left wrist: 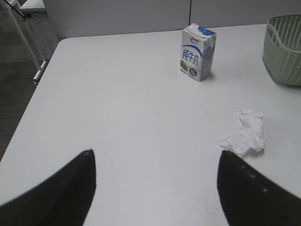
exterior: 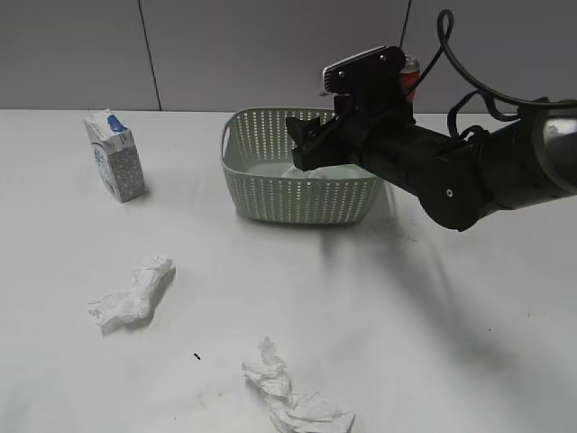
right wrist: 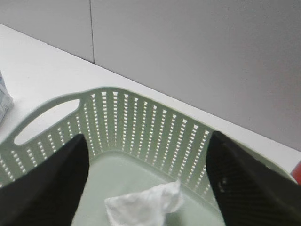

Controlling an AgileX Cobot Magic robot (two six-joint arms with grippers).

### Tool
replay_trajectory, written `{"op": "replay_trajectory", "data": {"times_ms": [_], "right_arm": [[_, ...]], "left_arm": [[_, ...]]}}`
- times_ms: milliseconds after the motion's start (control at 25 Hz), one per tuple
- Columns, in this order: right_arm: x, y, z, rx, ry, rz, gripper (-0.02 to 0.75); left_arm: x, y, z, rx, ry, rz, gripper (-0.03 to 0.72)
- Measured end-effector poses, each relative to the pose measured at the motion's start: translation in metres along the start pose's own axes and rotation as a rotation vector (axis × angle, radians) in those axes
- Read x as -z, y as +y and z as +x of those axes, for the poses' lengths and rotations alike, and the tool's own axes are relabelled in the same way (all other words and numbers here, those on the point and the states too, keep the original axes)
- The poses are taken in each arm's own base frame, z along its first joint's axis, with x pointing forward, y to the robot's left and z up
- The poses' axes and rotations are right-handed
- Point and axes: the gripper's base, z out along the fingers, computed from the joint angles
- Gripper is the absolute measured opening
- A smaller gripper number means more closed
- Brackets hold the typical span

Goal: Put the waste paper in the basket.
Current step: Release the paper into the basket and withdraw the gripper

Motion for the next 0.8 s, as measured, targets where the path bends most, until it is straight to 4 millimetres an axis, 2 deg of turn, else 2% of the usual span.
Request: {"op": "replay_trajectory", "data": {"times_ms": [80, 200, 360, 520, 640, 800], "right_arm": [[-0.001, 0.000, 0.000, -0.003, 0.008, -0.001, 0.609], [0.000, 0.000, -0.002, -0.018, 0.019, -0.001, 0.623], [0.010, -0.002, -0.023, -0.019, 0.024, -0.005, 0.624], [0.033, -0.002, -0.061, -0.028, 0.038, -0.010, 0.624], [0.055, 0.002, -0.083, -0.038, 0.110, -0.028, 0.614], [0.086, 0.008, -0.092, -0.042, 0.328, -0.055, 0.585]], "left_arm": [[0.000, 0.000, 0.000, 0.000, 0.000, 0.000, 0.591], [0.000, 0.000, 0.000, 0.000, 0.000, 0.000, 0.591], [0.000, 0.000, 0.000, 0.000, 0.000, 0.000, 0.591], [0.000, 0.000, 0.000, 0.000, 0.000, 0.000, 0.590], [0.000, 0.000, 0.000, 0.000, 0.000, 0.000, 0.590], [0.000, 0.000, 0.000, 0.000, 0.000, -0.001, 0.590]]}}
